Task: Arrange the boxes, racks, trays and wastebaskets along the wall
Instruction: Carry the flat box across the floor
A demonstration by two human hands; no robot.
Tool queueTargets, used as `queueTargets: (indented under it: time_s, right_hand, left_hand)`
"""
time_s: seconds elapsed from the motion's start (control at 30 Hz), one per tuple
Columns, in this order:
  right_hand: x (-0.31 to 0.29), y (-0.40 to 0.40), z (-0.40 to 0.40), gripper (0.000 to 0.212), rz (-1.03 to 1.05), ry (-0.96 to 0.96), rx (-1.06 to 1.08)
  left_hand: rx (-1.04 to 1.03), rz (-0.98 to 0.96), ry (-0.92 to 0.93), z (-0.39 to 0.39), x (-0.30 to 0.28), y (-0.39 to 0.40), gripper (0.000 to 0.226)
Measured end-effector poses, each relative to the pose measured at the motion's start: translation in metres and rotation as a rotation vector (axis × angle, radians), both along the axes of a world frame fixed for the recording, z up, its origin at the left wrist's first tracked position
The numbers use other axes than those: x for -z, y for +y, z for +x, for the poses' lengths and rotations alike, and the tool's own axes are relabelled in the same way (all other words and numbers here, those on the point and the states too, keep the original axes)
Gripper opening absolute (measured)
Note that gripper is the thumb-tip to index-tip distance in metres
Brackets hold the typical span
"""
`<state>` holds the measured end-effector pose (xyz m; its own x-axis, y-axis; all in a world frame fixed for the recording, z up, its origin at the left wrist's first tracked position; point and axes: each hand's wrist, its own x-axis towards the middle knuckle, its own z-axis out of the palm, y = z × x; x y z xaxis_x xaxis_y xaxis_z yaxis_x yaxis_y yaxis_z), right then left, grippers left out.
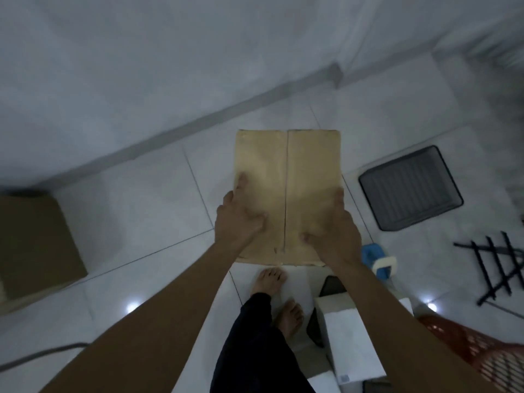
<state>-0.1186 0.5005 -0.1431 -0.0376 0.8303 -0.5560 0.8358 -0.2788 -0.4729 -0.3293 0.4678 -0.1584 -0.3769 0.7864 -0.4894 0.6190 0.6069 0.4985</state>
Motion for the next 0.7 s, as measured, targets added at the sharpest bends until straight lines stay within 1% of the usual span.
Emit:
queueTargets:
  time_s: [0.13,0.2,0.37,0.5,0.7]
  right_hand:
    - [-0.036,-0.008,-0.056,0.132,0.040,0.059,-0.108]
    - [-0.051,-0.013,-0.091,0.131,0.059,0.055,-0.183]
    - [-0.068,-0.040,-0.176,0.124,0.116,0.077,-0.350]
    - [-0.055,-0.072,-0.242,0.128,0.112,0.078,-0.486]
    - [-0.005,-0.115,-0.355,0.130,0.046,0.088,-0.608]
  left_hand:
    - [-0.095,0.034,0.052,-0.055,-0.039,-0.029,0.105]
    - [-0.150,0.044,0.079,-0.087,-0.058,-0.046,0.106]
    - [-0.298,0.097,0.100,-0.163,-0.083,-0.100,0.108]
    - [-0.356,0.103,0.120,-0.224,-0.071,-0.147,0.106]
    - [-0.461,0.033,0.089,-0.330,-0.019,-0.214,0.103]
